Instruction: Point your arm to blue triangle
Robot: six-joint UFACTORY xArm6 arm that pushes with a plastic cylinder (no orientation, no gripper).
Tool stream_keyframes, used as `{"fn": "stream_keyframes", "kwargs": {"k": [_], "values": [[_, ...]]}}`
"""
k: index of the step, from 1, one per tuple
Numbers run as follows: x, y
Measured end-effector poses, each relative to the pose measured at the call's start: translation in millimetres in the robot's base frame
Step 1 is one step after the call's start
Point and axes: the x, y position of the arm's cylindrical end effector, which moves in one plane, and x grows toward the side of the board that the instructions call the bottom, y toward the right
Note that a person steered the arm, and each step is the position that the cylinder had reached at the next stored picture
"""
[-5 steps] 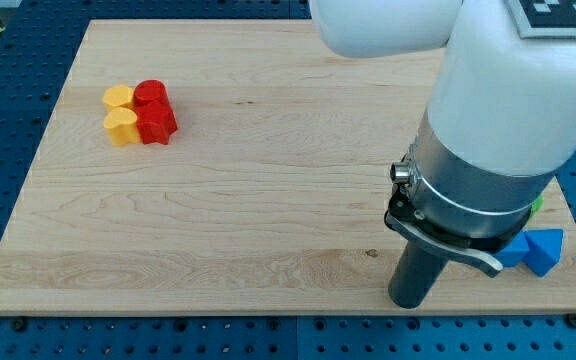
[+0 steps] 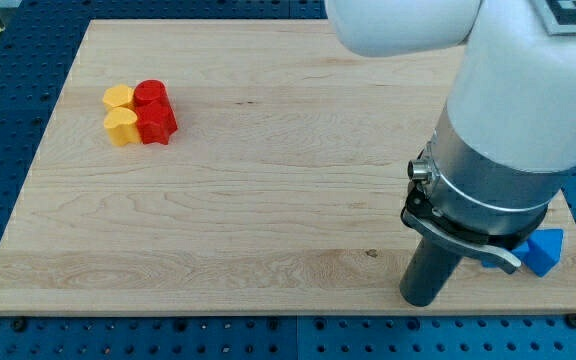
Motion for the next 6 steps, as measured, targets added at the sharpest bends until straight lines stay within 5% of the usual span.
{"fn": "stream_keyframes", "kwargs": {"k": [6], "values": [[6, 40]]}}
